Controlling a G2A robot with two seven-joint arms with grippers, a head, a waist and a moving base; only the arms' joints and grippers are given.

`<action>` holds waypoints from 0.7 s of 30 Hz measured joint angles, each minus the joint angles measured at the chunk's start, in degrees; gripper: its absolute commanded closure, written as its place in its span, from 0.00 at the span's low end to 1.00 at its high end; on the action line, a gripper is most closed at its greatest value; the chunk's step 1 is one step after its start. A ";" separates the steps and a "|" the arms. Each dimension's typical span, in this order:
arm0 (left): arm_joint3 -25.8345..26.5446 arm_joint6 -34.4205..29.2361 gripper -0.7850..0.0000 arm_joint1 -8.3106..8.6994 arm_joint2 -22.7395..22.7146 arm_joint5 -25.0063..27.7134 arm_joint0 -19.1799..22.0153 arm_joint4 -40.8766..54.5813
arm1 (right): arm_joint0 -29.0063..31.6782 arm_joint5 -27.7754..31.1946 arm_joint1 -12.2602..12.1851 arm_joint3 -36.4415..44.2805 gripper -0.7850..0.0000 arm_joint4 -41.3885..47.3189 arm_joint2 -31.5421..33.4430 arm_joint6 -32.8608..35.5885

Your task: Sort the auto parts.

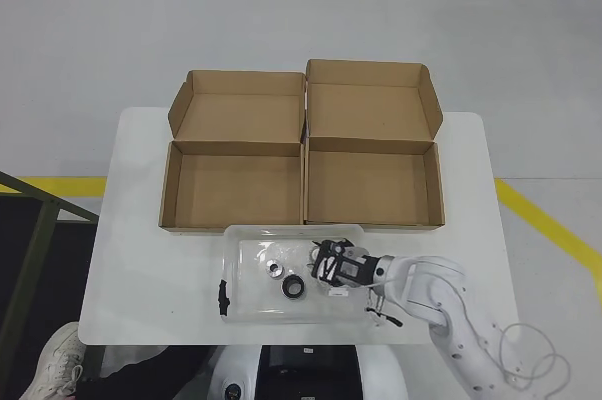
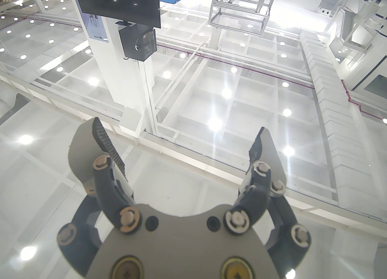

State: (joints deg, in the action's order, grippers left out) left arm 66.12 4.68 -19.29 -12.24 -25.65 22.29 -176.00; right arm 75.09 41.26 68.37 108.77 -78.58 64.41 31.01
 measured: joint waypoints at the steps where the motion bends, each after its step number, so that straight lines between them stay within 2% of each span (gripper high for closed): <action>1: 0.00 0.00 0.00 0.00 0.00 0.00 0.00 0.00 | 0.32 0.08 -0.10 0.67 1.00 -0.14 0.22 -0.23; 10: 0.00 0.00 0.00 0.00 0.00 0.00 0.00 0.00 | 4.61 1.83 -1.26 8.62 1.00 -0.99 3.33 -2.66; 16: 0.00 0.00 0.00 0.00 0.00 0.00 0.00 0.00 | 6.77 3.89 -1.82 13.77 1.00 -1.45 4.10 -8.00; 21: 0.00 0.00 0.00 0.00 0.00 0.00 0.00 0.00 | 5.93 5.56 -1.95 13.74 1.00 1.44 3.99 -13.47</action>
State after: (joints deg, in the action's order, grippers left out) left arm 66.12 4.68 -19.29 -12.24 -25.65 22.29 -176.00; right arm 81.02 46.82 66.43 122.51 -77.14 68.40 17.54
